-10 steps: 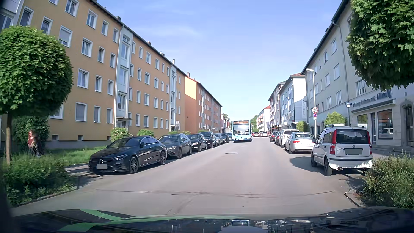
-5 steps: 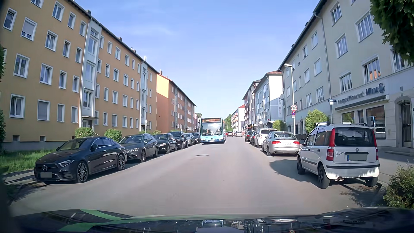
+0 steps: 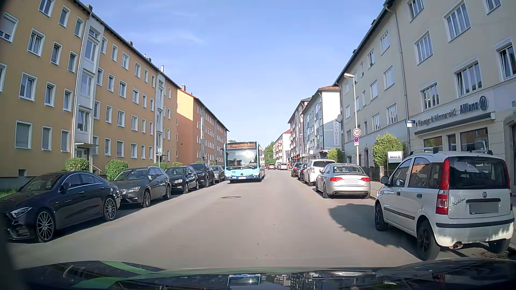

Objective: Follow the waypoints while adhering to traffic rules and regulations

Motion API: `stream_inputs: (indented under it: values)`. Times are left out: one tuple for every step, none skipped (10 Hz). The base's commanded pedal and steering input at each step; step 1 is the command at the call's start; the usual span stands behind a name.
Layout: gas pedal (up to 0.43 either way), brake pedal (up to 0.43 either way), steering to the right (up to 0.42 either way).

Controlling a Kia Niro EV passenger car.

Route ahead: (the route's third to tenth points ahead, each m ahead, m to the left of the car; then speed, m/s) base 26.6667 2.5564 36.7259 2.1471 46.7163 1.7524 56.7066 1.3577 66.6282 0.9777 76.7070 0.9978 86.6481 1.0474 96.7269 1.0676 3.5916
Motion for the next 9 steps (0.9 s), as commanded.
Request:
stream_inputs:
  values:
    - [0.000,0.000,0.053]
    - [0.000,0.000,0.043]
    - [0.000,0.000,0.038]
    - [0.028,0.000,0.037]
    - [0.039,0.000,0.039]
    - [0.039,0.000,0.039]
    - [0.039,0.000,0.033]
    - [0.047,0.000,0.024]
    - [0.047,0.000,0.017]
